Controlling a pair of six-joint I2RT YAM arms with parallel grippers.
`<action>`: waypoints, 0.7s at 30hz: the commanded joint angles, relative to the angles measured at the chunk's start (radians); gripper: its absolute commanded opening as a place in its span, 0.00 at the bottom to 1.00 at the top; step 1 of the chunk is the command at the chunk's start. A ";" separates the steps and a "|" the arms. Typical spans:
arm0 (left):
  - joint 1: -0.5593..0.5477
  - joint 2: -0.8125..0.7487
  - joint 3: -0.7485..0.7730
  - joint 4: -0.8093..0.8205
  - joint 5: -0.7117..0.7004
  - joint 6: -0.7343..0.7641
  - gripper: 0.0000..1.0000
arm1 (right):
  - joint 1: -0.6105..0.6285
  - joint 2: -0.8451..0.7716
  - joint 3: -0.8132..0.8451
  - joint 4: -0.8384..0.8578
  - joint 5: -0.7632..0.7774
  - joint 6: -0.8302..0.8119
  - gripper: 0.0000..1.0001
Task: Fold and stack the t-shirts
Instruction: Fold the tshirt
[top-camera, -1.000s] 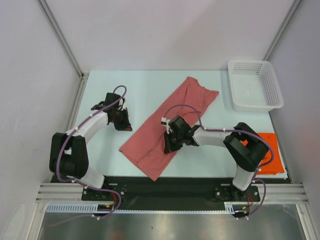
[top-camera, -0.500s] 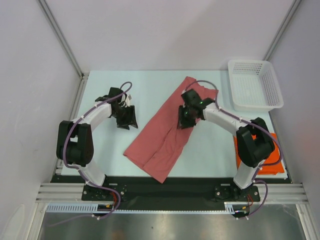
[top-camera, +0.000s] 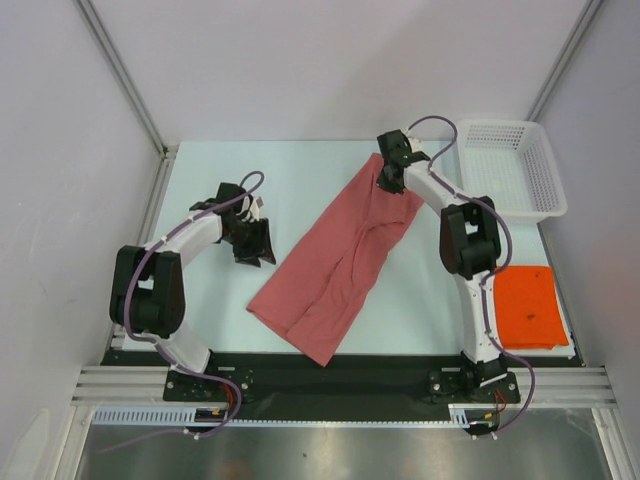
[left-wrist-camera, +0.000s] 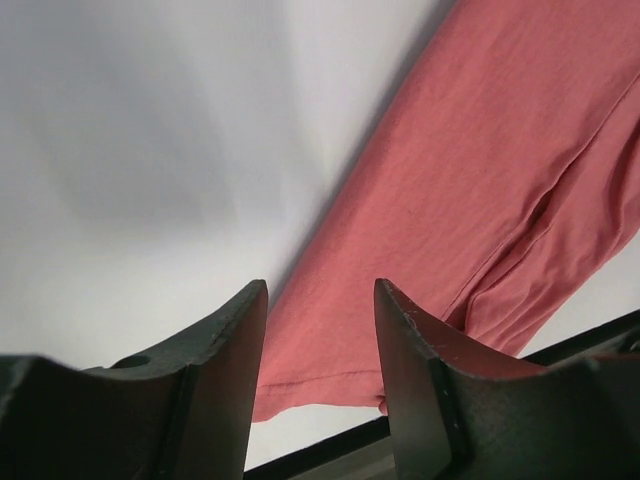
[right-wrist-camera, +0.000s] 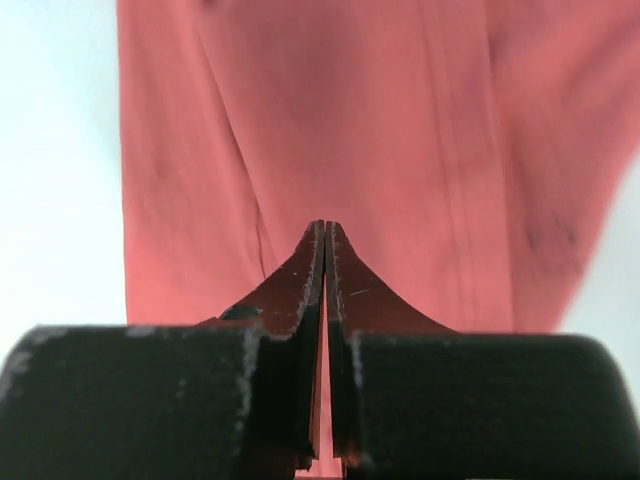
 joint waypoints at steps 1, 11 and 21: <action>0.003 -0.061 -0.038 0.051 0.034 -0.016 0.53 | -0.004 0.100 0.177 -0.037 0.101 -0.044 0.00; 0.005 -0.080 -0.055 0.085 0.022 -0.057 0.53 | 0.033 0.409 0.450 -0.190 0.023 -0.096 0.00; 0.045 -0.138 -0.100 0.076 -0.026 -0.064 0.67 | 0.116 0.610 0.729 -0.100 -0.185 -0.222 0.00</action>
